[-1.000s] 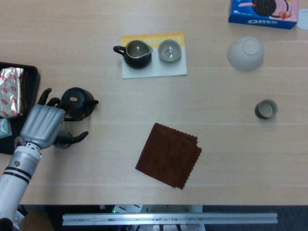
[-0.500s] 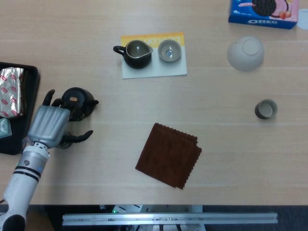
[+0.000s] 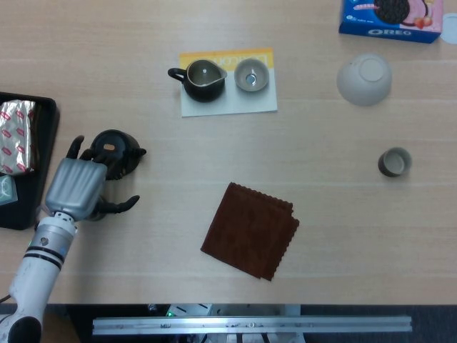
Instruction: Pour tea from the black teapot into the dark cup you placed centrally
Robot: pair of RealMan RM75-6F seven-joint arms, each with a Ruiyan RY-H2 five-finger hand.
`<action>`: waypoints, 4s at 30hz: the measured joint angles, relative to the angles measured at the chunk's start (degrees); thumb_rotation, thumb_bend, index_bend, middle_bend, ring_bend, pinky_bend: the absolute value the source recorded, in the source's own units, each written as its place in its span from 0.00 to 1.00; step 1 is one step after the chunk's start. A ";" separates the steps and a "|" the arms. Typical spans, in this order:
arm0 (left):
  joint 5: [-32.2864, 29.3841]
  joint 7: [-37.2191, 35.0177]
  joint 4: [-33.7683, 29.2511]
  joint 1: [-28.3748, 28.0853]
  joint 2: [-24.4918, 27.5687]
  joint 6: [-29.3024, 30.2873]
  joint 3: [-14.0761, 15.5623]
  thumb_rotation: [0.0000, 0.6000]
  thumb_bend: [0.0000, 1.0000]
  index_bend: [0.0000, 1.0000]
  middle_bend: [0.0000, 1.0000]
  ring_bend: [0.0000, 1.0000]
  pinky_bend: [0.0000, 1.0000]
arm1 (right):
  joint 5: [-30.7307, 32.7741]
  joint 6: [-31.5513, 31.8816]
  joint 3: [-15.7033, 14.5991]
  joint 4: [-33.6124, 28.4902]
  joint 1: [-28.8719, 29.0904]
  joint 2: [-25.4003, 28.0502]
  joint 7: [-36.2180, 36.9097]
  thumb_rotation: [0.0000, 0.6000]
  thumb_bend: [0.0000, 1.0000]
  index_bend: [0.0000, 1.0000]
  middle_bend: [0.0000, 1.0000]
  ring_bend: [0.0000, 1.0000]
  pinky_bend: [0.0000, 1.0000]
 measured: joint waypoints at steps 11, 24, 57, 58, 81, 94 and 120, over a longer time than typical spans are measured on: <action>-0.10 -0.11 -0.37 0.22 -0.01 -0.51 0.82 0.23 0.15 0.28 0.34 0.23 0.00 | 0.16 -0.41 -0.05 -0.05 0.13 -0.04 -0.26 1.00 0.12 0.22 0.16 0.01 0.13; -0.87 0.43 0.49 0.12 -0.97 -1.25 1.42 0.23 0.15 0.31 0.36 0.23 0.00 | 0.39 -0.49 -0.07 0.17 0.06 -0.12 -0.14 1.00 0.12 0.22 0.16 0.01 0.13; -0.43 0.19 3.43 -0.71 -3.17 -2.75 1.39 0.23 0.15 0.45 0.56 0.39 0.00 | 1.11 -0.34 0.17 0.48 -0.26 -0.23 0.15 1.00 0.12 0.22 0.16 0.01 0.13; -0.37 0.12 3.54 -0.78 -3.26 -2.81 1.32 0.23 0.15 0.46 0.57 0.41 0.00 | 1.15 -0.31 0.18 0.50 -0.30 -0.21 0.17 1.00 0.12 0.22 0.16 0.01 0.13; -1.00 -2.78 5.80 -2.90 -4.39 -5.25 -1.03 0.11 0.15 0.78 0.89 0.66 0.00 | 1.89 -0.06 0.66 1.05 -0.76 -0.15 1.25 1.00 0.12 0.22 0.16 0.01 0.13; 0.17 -9.05 7.15 -2.90 -4.15 -5.13 -3.09 0.00 0.15 0.87 0.95 0.73 0.00 | 1.95 -0.04 0.85 0.41 -0.75 0.05 0.88 1.00 0.12 0.22 0.16 0.01 0.13; 5.81 -12.33 10.72 -0.97 -4.27 4.00 -7.59 0.05 0.15 1.00 1.00 0.87 0.06 | 1.15 2.13 0.81 -0.70 -1.94 0.83 1.34 1.00 0.12 0.22 0.16 0.01 0.13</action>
